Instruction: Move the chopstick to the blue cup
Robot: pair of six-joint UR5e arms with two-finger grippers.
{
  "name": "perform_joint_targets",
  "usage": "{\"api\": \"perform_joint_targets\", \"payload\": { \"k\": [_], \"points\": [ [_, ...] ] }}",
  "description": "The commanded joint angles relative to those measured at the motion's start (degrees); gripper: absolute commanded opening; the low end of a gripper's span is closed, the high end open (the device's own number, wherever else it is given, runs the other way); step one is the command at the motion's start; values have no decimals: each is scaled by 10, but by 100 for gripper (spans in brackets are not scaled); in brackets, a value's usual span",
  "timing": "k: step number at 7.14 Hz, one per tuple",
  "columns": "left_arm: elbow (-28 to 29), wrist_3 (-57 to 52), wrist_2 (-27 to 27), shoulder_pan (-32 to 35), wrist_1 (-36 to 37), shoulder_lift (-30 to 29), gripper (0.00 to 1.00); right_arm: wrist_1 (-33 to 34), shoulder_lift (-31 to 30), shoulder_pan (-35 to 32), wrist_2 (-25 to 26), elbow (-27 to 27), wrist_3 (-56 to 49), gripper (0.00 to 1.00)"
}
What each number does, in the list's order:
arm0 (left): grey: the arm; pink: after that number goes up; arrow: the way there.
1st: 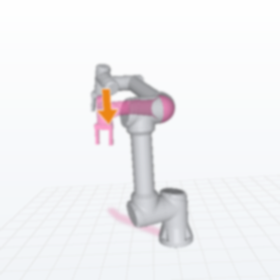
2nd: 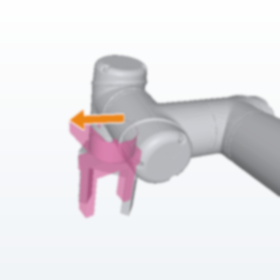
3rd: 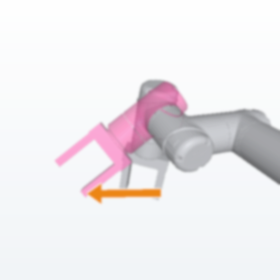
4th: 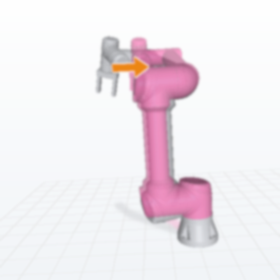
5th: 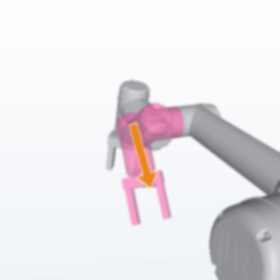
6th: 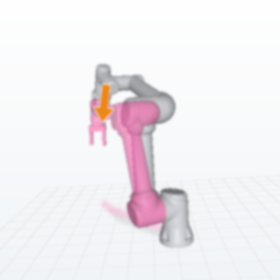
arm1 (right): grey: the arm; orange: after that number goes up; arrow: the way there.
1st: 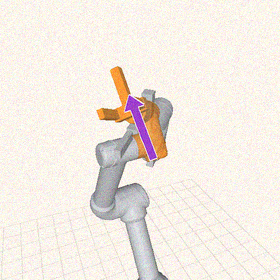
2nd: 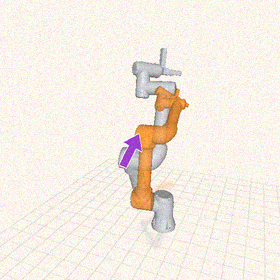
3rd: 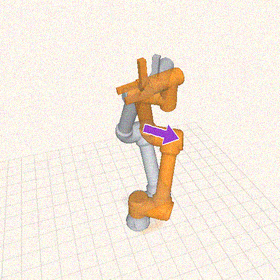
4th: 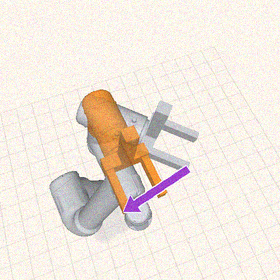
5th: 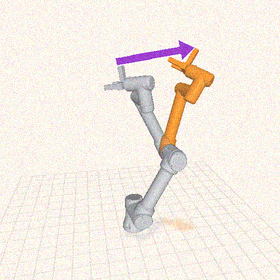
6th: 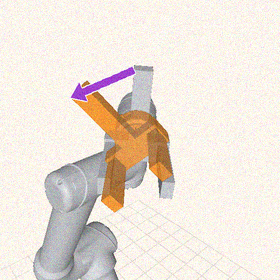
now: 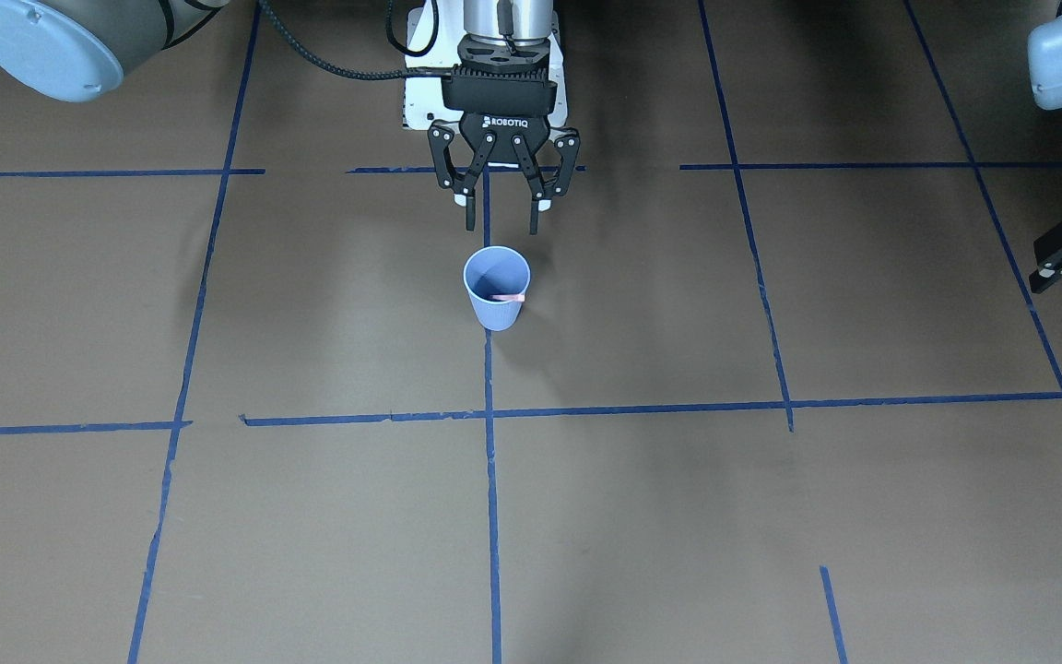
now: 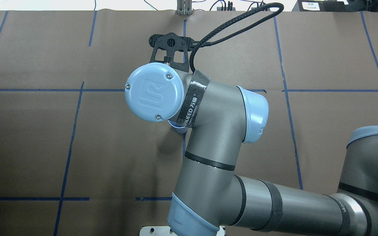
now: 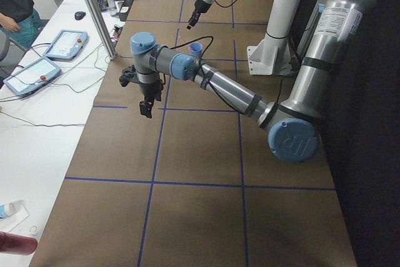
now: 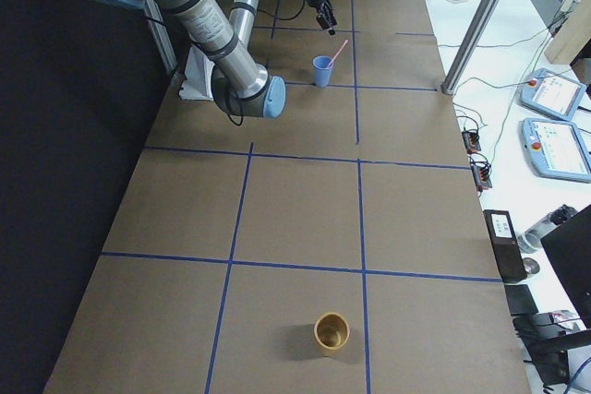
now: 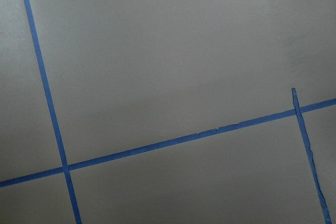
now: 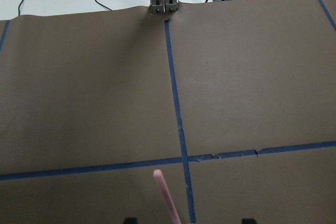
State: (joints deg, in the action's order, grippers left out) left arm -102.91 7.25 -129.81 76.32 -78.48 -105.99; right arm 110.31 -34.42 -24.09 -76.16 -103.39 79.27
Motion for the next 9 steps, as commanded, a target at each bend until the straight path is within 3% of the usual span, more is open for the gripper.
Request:
{"api": "perform_joint_targets", "payload": {
  "k": [1, 3, 5, 6, 9],
  "points": [
    [1, 0, 0, 1, 1, 0, 100, 37, -3, -22, -42, -33, -5, 100],
    [5, -11, -1, 22, 6, 19, 100, 97, -27, -109, -171, -86, -86, 100],
    [6, -94, -5, 64, 8, 65, 100, 92, -136, -232, -330, -149, -256, 100],
    [15, -140, -9, 76, 1, 93, 100, 75, -186, -298, -399, -152, -346, 100],
    [17, -154, -39, 87, -13, 140, 100, -99, -386, -407, -465, -119, -514, 100]
  ]
}}
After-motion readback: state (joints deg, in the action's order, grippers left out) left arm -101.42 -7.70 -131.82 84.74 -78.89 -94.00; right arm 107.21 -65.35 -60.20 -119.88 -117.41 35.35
